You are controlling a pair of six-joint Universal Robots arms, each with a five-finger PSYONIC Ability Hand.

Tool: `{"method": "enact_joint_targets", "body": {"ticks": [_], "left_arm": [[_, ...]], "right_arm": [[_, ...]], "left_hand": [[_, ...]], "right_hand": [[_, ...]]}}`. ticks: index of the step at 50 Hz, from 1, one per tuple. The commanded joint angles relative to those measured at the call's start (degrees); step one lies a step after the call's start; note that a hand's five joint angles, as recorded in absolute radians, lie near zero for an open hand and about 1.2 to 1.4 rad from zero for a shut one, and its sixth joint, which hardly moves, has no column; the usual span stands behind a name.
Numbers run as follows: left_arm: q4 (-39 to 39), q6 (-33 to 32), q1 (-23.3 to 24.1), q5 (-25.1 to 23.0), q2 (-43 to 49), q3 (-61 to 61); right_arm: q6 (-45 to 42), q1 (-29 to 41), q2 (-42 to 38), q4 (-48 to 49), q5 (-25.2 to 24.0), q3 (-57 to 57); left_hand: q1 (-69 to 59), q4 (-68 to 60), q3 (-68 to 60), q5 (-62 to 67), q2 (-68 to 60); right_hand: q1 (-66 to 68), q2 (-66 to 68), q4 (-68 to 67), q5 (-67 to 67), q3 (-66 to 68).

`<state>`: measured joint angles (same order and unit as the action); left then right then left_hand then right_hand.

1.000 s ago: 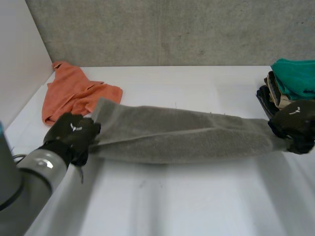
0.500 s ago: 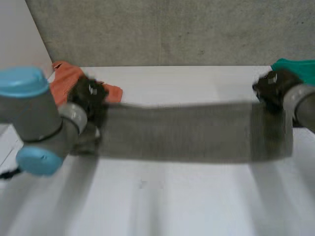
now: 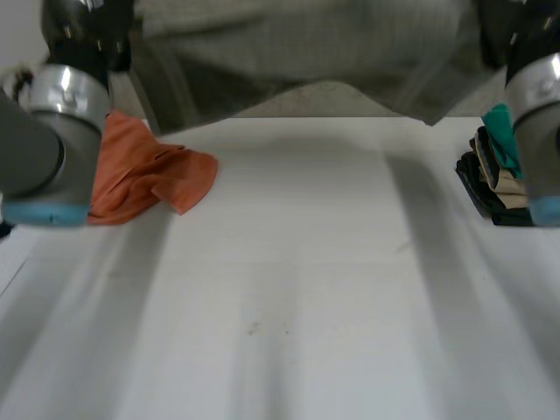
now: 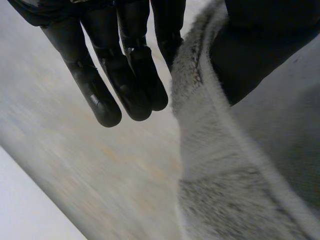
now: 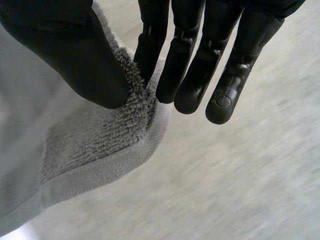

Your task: Fold the laundry.

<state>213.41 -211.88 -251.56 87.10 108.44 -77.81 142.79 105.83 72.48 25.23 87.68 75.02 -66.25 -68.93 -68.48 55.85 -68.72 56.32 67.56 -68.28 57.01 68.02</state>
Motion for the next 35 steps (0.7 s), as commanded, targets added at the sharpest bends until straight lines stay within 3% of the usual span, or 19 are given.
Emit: {"method": "enact_joint_targets", "body": {"ticks": [1, 6, 13, 16, 17, 18, 22, 35], "left_arm": [[-2.29, 0.77, -0.51, -1.66, -0.08, -15.43], [-2.64, 0.15, -0.51, -4.04, 1.33, -24.92], [-2.73, -1.51, -1.30, -3.95, 5.55, -28.98], [-2.64, -2.92, -2.44, -3.95, 5.99, -29.51], [-2.64, -3.45, -3.40, -4.13, 6.16, -29.68], [-2.64, -3.62, -3.85, -4.13, 6.16, -29.68], [-2.47, -3.71, -5.08, -4.04, 6.25, -29.51], [-2.56, -3.71, -8.69, -4.04, 7.75, -29.51]], "right_arm": [[-0.06, -0.45, -0.23, -5.98, -2.60, 14.26], [-0.76, -0.63, -0.41, -6.33, -6.12, 23.23], [-0.59, -2.82, -0.67, -8.61, -8.23, 29.40], [-0.50, -4.66, -0.58, -11.07, -8.58, 30.01], [-0.41, -4.85, -0.58, -11.43, -8.67, 30.10], [-0.41, -4.93, -0.49, -11.78, -8.67, 30.10], [-0.50, -5.29, -0.58, -12.22, -8.67, 30.28], [-0.15, -8.10, -0.58, -12.13, -9.99, 30.63]], "left_hand": [[-13.76, -11.07, -11.52, 14.15, -11.28], [-13.76, -11.07, -11.52, 14.15, -11.28], [-13.76, -11.07, -11.52, 14.15, -11.28], [3.64, 6.32, 5.88, -3.24, 6.11], [19.70, 22.39, 21.94, -19.31, 22.17], [25.36, 28.04, 27.60, -24.96, 27.83], [33.98, 36.66, 36.21, -33.58, 36.45], [34.33, 37.01, 36.57, -33.93, 36.80]], "right_hand": [[23.68, 12.44, -11.72, 12.99, 11.98], [23.68, 12.44, -11.72, 12.99, 11.98], [23.68, 12.44, -11.72, 12.99, 11.98], [23.68, 12.44, -11.72, 12.99, 11.98], [23.68, 12.44, -11.72, 12.99, 11.98], [23.68, 12.44, -11.72, 12.99, 11.98], [23.68, 12.44, -11.72, 12.99, 11.98], [23.68, 12.44, -11.72, 12.99, 11.98]]}}
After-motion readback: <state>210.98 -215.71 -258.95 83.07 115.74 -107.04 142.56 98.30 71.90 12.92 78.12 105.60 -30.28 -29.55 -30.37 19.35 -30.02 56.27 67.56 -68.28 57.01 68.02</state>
